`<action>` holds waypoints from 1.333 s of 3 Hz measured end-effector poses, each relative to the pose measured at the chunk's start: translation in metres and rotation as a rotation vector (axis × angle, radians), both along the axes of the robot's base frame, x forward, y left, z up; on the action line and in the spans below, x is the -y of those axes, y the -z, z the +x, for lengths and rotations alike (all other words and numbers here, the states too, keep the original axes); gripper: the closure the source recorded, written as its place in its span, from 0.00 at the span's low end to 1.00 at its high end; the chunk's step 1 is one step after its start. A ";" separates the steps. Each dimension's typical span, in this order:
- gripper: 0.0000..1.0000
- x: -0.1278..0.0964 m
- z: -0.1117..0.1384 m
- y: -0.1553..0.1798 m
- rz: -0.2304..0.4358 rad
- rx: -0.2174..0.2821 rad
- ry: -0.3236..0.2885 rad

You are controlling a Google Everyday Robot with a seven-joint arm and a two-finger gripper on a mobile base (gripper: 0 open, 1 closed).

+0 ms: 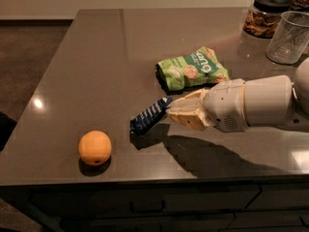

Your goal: Move rxbar blueberry near orange

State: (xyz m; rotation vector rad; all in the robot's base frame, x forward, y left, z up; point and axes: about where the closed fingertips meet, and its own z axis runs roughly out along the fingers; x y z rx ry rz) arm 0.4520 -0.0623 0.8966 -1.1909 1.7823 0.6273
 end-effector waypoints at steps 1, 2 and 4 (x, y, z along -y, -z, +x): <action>1.00 -0.003 -0.013 0.005 0.014 -0.016 -0.018; 1.00 -0.013 -0.028 0.014 0.031 -0.035 -0.042; 0.82 -0.030 -0.045 0.022 0.046 -0.052 -0.071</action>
Offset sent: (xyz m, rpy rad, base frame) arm -0.0365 0.0114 -0.0235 0.0489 0.0543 0.0451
